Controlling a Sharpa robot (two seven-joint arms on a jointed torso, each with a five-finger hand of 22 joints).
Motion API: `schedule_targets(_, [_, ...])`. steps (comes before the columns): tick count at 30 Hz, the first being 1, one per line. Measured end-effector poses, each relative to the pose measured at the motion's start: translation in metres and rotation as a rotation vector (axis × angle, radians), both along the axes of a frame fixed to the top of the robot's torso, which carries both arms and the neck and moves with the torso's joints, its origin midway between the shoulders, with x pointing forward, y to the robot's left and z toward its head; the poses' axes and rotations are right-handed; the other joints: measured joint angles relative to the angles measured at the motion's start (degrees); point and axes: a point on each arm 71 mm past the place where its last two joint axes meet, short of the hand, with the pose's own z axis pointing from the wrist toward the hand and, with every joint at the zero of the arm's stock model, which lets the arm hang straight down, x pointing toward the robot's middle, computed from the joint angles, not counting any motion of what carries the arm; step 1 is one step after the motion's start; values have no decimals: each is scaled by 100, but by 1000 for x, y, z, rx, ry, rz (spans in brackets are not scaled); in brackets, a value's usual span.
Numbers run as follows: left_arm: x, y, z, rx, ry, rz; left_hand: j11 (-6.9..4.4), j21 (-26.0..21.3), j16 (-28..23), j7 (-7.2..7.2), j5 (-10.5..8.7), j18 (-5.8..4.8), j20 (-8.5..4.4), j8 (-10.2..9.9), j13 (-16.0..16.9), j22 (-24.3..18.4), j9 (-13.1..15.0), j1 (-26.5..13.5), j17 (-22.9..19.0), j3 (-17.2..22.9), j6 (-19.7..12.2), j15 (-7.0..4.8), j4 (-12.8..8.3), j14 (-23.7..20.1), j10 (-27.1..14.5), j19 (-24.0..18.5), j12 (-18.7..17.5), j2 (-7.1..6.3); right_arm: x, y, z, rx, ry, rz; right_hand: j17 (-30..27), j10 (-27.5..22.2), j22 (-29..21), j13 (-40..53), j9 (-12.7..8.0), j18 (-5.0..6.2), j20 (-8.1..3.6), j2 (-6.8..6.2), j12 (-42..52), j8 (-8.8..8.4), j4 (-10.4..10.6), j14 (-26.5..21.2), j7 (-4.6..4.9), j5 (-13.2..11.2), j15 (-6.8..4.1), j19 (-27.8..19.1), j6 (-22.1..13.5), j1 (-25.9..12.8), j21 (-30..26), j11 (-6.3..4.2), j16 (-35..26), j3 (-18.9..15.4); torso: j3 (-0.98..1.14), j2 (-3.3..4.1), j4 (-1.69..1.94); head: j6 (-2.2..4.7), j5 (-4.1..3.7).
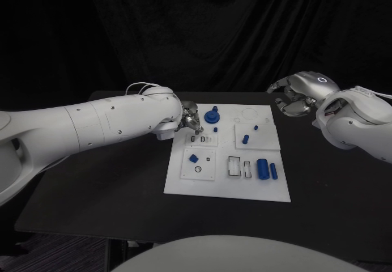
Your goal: Assemble the parts on the task board
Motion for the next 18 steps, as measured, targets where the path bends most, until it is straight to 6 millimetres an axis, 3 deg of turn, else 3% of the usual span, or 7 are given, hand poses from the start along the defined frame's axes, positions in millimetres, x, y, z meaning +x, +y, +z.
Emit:
schedule_targets(3, [-2,1,1,-13,-6,3,0,-26,0,31,-10,1,-21,0,0,0,0,-79,0,39,-31,0,39,0,0,-22,0,24,0,-1,0,0,0,-3,0,0,0,0,0,0,0,0,0,0,0,0,0,0,0,0,0,0,0,0,0,0,1,0,0,0,15])
schedule_targets(4, [-2,2,1,-19,-6,4,0,-38,0,47,-274,1,0,0,0,0,0,-110,0,62,-47,0,62,0,0,-44,0,55,0,-1,0,0,0,-3,0,0,0,0,0,0,0,0,0,0,-8,0,0,0,0,0,0,0,0,0,0,8,1,1,0,0,17])
schedule_targets(5, [-3,3,1,-24,-5,6,0,-38,0,50,-347,1,0,0,0,0,0,-123,0,70,-50,0,69,0,0,-44,0,42,0,-1,0,0,0,-4,0,0,0,0,0,0,0,0,0,0,-17,0,0,0,0,0,0,0,0,0,0,17,1,1,0,0,18])
schedule_targets(13, [-12,10,4,-103,-15,14,0,-38,0,72,-537,1,0,-46,0,0,-15,-133,-1,48,-160,0,45,0,0,-44,0,18,-2,-4,-1,1,3,-6,0,0,-1,0,0,0,0,30,0,0,-15,0,6,-3,0,0,6,-31,0,0,0,15,0,3,8,0,20])
schedule_targets(16, [-16,15,6,-139,-31,6,54,-13,0,122,-823,0,13,-118,0,0,-52,-46,-1,27,-293,18,-18,9,-7,-31,0,68,-4,-3,-1,4,4,-2,0,0,-1,0,0,0,0,167,0,0,171,0,22,-38,0,0,22,-168,-6,0,0,-171,-4,4,11,0,18])
schedule_targets(18, [-20,20,8,-171,-49,-5,62,22,0,151,-1096,0,38,-151,0,0,-70,-31,-1,20,-358,64,-26,0,-1,-6,0,83,-8,-1,-1,11,5,7,0,0,-1,0,9,0,43,261,0,0,499,20,22,-93,20,2,22,-355,-37,0,0,-767,-7,5,13,0,18])
